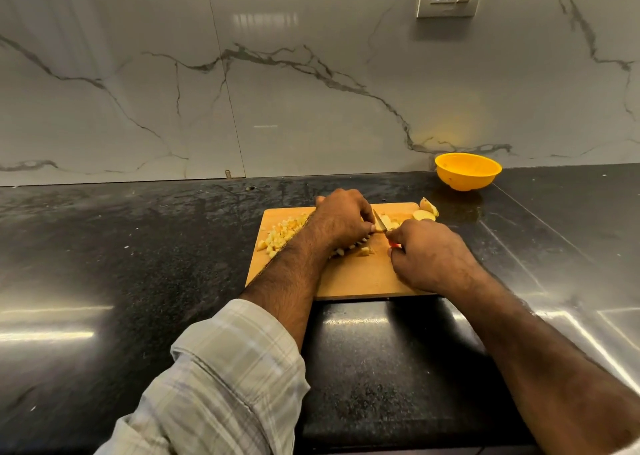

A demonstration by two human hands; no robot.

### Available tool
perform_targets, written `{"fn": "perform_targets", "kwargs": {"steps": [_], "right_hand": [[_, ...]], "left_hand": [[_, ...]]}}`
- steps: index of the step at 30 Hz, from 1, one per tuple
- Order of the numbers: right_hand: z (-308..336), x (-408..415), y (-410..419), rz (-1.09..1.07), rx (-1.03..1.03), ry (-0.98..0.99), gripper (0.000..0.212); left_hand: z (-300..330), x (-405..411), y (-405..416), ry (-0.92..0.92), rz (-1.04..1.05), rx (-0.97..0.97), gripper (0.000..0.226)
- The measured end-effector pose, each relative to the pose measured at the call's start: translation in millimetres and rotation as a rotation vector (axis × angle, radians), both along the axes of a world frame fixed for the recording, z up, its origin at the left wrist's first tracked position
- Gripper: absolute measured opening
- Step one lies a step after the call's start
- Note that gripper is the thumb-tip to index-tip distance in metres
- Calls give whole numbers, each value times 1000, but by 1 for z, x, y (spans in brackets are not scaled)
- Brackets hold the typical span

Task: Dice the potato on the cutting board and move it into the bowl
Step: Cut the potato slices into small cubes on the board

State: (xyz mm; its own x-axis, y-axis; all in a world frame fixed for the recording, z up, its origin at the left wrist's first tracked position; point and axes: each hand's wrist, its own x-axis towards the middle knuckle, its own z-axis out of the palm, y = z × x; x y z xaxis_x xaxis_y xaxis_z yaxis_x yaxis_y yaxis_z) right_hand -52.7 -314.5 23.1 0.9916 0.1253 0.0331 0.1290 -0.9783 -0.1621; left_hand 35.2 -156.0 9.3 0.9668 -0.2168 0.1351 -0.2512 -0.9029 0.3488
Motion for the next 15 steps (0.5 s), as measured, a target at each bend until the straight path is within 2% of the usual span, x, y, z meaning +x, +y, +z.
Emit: {"fn": "perform_targets", "kwargs": {"steps": [7, 12, 15], "right_hand": [[0, 15, 10, -47, 53, 6, 42], [-6, 10, 2, -16, 63, -175, 37], [-7, 6, -3, -10, 68, -166, 42]], "left_hand": [[1, -2, 0, 12, 6, -11, 10], [1, -2, 1, 13, -1, -7, 11], [0, 0, 1, 9, -1, -10, 11]]}}
